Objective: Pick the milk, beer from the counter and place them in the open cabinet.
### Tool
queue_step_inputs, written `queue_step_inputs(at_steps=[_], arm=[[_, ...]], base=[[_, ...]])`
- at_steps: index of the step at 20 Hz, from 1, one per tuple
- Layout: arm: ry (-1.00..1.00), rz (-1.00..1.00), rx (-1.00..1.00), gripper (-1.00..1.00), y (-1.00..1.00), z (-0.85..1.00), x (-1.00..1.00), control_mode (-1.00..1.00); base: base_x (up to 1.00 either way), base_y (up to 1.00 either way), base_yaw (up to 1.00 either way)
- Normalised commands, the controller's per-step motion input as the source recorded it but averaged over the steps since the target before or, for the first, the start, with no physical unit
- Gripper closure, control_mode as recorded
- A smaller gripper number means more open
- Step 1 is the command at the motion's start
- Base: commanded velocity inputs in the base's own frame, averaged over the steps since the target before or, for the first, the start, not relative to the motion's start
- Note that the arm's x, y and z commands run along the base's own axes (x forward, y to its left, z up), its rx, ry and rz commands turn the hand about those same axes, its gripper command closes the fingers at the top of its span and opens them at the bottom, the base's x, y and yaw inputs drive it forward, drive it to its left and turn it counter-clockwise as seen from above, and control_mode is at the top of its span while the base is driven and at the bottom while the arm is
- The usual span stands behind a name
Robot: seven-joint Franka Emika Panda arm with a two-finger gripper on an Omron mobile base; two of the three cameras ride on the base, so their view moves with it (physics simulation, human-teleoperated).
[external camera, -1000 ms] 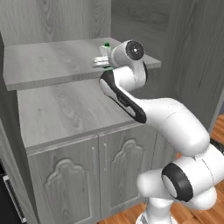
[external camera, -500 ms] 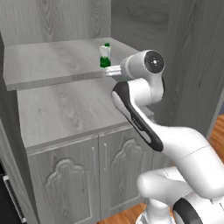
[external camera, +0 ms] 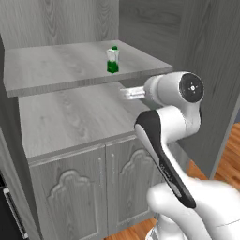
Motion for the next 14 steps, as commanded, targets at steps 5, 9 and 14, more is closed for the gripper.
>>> queue_step_inputs(at_steps=[5,9,14], arm=[[0.06,0.0,0.0,-1.0,-0.08,0.0,-0.9,-1.0],[0.13,0.0,0.0,-1.0,-0.09,0.0,-0.76,-1.0],[0.22,0.0,0.02,-1.0,-0.03,0.0,-0.68,-1.0]], base=[[0.0,0.0,0.0],[0.0,0.0,0.0],[0.0,0.0,0.0]])
